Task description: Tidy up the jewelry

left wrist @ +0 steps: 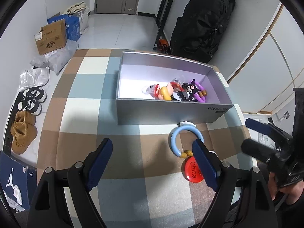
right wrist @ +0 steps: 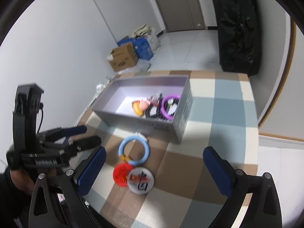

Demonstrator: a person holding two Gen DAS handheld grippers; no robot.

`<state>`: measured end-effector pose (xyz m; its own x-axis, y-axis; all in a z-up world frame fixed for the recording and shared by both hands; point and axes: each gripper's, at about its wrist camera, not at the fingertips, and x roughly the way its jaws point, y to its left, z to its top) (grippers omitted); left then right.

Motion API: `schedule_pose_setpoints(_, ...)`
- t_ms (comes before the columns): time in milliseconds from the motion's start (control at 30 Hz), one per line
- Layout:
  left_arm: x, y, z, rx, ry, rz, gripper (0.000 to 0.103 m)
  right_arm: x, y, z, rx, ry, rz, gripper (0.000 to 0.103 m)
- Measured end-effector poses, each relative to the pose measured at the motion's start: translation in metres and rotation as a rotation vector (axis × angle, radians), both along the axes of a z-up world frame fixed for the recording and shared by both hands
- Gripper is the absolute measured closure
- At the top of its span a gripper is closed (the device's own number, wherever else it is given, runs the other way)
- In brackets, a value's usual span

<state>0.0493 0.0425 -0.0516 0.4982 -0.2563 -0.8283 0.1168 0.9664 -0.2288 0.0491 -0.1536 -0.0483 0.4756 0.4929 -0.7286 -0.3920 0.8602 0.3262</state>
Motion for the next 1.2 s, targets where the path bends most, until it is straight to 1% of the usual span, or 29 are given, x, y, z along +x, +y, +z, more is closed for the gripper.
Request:
schedule_pose_setpoints(33, -0.002, 0.000, 0.000, 0.009, -0.003, 0.000, 0.021, -0.002, 0.002, -0.002, -0.008, 0.004, 0.013, 0.006)
schedule_pose_setpoints(100, -0.004, 0.000, 0.001, 0.015, -0.008, -0.001, 0.020, -0.006, 0.009, -0.008, -0.043, 0.010, 0.046, 0.017)
schedule_pose_setpoints(133, -0.005, 0.000, 0.001, 0.015, -0.008, -0.002, 0.020, -0.006, 0.012, -0.010, -0.057, 0.014, 0.055, 0.019)
schedule_pose_setpoints(200, -0.005, 0.002, 0.001, 0.012, -0.006, 0.002, 0.020, -0.008, 0.019, -0.019, -0.090, 0.036, 0.086, 0.030)
schedule_pose_setpoints(300, -0.005, 0.007, 0.000, 0.001, 0.001, 0.012, 0.020, -0.012, 0.027, -0.027, -0.121, 0.053, 0.117, 0.032)
schedule_pose_setpoints(467, -0.005, 0.013, 0.000, -0.016, 0.010, 0.031, 0.020, -0.021, 0.042, -0.033, -0.181, 0.030, 0.182, 0.033)
schedule_pose_setpoints(533, -0.004, 0.015, 0.000, -0.022, 0.013, 0.035, 0.020, -0.024, 0.047, -0.036, -0.210, 0.024, 0.200, 0.036)
schedule_pose_setpoints(600, -0.004, 0.016, 0.000, -0.027, 0.015, 0.036, 0.020, -0.025, 0.051, -0.040, -0.236, 0.021, 0.217, 0.046)
schedule_pose_setpoints(700, -0.004, 0.016, -0.001, -0.023, 0.020, 0.038, 0.020, -0.028, 0.056, -0.043, -0.269, 0.018, 0.239, 0.053)
schedule_pose_setpoints(733, -0.003, 0.016, -0.001, -0.025, 0.022, 0.038, 0.020, -0.030, 0.057, -0.043, -0.274, 0.003, 0.247, 0.054)
schedule_pose_setpoints(800, -0.004, 0.017, -0.001, -0.027, 0.026, 0.036, 0.020, -0.030, 0.058, -0.042, -0.275, 0.001, 0.256, 0.061)
schedule_pose_setpoints(1100, -0.005, 0.015, -0.001, -0.021, 0.028, 0.021, 0.020, -0.031, 0.053, -0.039, -0.267, 0.011, 0.247, 0.061)
schedule_pose_setpoints(1200, -0.006, 0.012, -0.004, -0.034, 0.057, -0.010, 0.020, -0.028, 0.048, -0.035, -0.234, 0.017, 0.225, 0.061)
